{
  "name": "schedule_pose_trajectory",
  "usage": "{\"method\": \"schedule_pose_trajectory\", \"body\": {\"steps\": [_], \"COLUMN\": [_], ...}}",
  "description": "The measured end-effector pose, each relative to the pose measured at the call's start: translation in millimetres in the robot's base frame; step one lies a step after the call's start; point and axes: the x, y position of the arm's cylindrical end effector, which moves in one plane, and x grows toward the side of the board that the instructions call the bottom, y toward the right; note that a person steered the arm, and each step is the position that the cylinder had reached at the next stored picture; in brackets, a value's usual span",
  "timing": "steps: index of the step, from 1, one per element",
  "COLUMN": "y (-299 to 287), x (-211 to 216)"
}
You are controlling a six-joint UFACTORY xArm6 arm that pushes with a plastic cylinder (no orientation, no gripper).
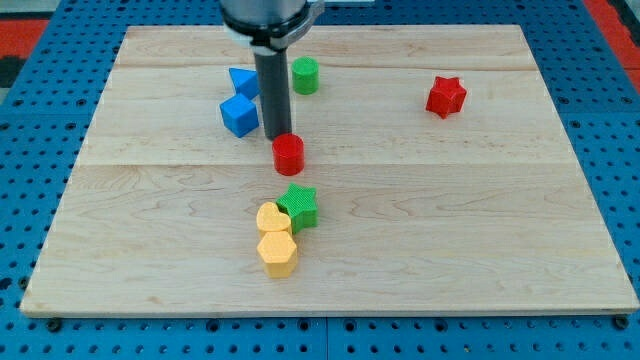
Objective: Push the green circle and blue triangle towards the group of blocks
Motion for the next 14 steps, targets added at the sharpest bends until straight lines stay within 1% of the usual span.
{"method": "schedule_pose_trajectory", "body": {"steps": [1,2,3,4,5,6,7,8,9,10,11,12,13,14], "y": [27.5,84.3,128.5,76.3,2.0,19.0,37.3,38.6,89.4,83.9,81.9,71.4,49.2,-36.7], "x": [40.0,-1.5,-74.1,-148.9,-135.7,-61.8,-61.9,-92.4,-37.3,24.7,53.9,-12.5,-98.1,-153.6]}}
